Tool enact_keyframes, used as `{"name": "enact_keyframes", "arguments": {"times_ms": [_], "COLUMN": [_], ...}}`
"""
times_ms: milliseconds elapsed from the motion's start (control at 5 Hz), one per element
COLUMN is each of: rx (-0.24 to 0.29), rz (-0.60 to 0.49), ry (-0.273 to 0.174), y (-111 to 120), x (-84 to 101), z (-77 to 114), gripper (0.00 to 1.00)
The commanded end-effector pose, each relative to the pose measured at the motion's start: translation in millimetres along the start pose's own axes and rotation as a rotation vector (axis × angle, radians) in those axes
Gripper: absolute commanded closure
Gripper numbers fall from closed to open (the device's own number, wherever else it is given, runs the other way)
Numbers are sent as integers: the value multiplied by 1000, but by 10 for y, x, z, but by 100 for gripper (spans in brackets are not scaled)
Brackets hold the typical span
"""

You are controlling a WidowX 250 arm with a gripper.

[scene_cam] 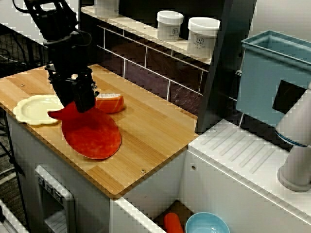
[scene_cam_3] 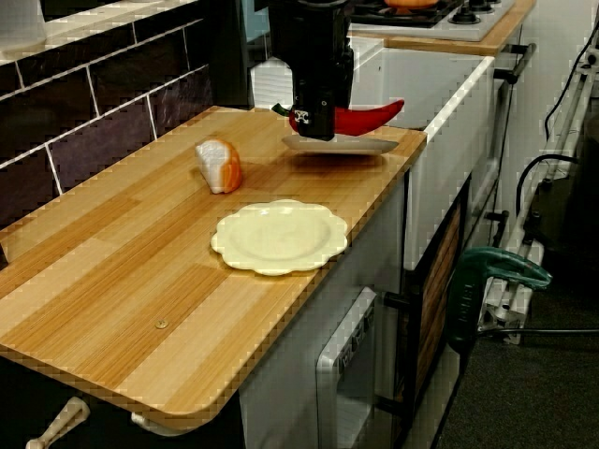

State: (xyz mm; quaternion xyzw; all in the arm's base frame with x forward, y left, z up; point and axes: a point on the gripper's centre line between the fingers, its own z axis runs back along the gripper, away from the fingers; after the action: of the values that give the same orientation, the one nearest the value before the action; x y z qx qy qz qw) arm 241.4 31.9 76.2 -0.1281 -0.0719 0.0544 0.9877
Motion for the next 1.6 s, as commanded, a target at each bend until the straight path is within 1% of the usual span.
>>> {"name": "enact_keyframes", "arguments": {"times_ms": [0,200,400,600,800,1000,1200,1400], "rx": [17,-88,-180,-232,-132,-55,42,58], "rz": [-42,-96,-145,-165,-159,-207,-334,-363], "ry": [-48,21,77,155,84,86,123,120], "y": [86,116,130,141,146,130,77,67], "x": [124,170,199,230,234,221,170,136], "z": [19,-10,-20,-77,-52,-75,-154,-226], "gripper": [100,100,100,100,100,100,100,100]}}
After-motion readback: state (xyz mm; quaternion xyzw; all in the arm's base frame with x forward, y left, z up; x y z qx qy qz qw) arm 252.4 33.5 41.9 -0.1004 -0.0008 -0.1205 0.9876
